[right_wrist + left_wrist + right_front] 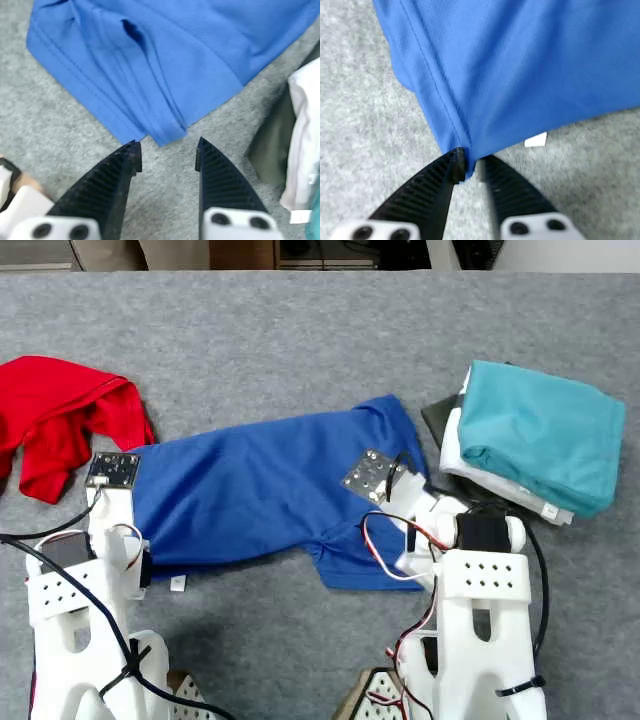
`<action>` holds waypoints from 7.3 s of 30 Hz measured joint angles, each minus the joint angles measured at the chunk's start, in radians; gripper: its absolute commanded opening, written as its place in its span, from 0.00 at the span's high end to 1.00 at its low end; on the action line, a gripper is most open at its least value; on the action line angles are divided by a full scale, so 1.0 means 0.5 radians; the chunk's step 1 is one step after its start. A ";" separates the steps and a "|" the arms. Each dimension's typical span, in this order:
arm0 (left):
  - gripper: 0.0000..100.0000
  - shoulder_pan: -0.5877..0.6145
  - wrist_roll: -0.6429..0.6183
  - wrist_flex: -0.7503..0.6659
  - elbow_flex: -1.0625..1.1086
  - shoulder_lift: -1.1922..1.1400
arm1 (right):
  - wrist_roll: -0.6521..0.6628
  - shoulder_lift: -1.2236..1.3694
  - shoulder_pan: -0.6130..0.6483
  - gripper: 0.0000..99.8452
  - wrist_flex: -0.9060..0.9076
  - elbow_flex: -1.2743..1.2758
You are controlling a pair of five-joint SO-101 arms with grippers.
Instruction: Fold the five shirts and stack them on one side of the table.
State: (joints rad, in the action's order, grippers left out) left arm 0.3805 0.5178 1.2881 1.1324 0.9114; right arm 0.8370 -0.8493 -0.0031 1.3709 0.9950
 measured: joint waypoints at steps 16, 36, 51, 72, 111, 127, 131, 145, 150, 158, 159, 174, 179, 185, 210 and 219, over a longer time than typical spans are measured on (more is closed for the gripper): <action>0.96 0.000 -0.264 0.282 -0.859 -0.031 | -0.058 0.460 0.000 1.00 -0.034 -0.525; 0.98 -0.163 -0.810 -1.071 -0.859 -1.479 | -0.420 1.448 0.568 1.00 -0.384 -0.641; 0.98 -0.061 -0.872 -1.320 -0.921 -1.771 | -0.420 1.037 0.918 1.00 -0.218 -0.328; 0.98 -0.058 -0.921 -1.320 -0.927 -1.771 | -0.420 1.961 0.706 1.00 -0.227 -1.151; 0.98 -0.058 -0.921 -1.320 -0.927 -1.771 | -0.476 1.682 1.077 1.00 -0.411 -0.559; 0.98 -0.012 -0.921 -1.013 -1.329 -1.771 | -0.295 1.697 0.445 1.00 0.086 -1.774; 0.98 0.000 -0.921 -0.988 -1.452 -1.826 | -0.295 2.050 0.405 1.00 0.089 -2.203; 0.98 -0.009 -0.924 -0.948 -1.884 -2.550 | -0.331 3.560 0.178 1.00 0.104 -3.716; 0.98 0.049 -0.924 -0.911 -2.047 -2.624 | -0.331 3.965 0.160 1.00 0.181 -4.161; 0.98 0.083 -0.924 -0.878 -2.127 -2.636 | -0.310 4.183 0.160 1.00 0.491 -4.796; 0.98 0.086 -0.924 -0.838 -2.148 -2.636 | -0.304 4.183 0.160 1.00 0.543 -4.858; 0.98 0.018 -0.924 -0.298 -2.575 -2.636 | -0.276 4.170 0.245 1.00 0.657 -5.002; 0.98 -0.037 -0.924 -0.537 -2.354 -2.639 | -0.276 4.173 0.270 1.00 0.405 -4.787; 0.98 -0.037 -0.921 -0.694 -2.120 -2.636 | -0.276 4.266 0.178 1.00 0.203 -4.750; 0.98 0.037 -0.856 -0.135 -2.452 -2.602 | -0.276 3.851 0.117 1.00 0.789 -5.217; 0.98 0.055 -0.856 0.006 -2.243 -2.016 | -0.221 2.955 0.212 1.00 0.801 -4.201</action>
State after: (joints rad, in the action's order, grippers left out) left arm 0.4081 0.0898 1.2912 0.0107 -0.0967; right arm 0.7265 0.6283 0.1028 1.7714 -1.1055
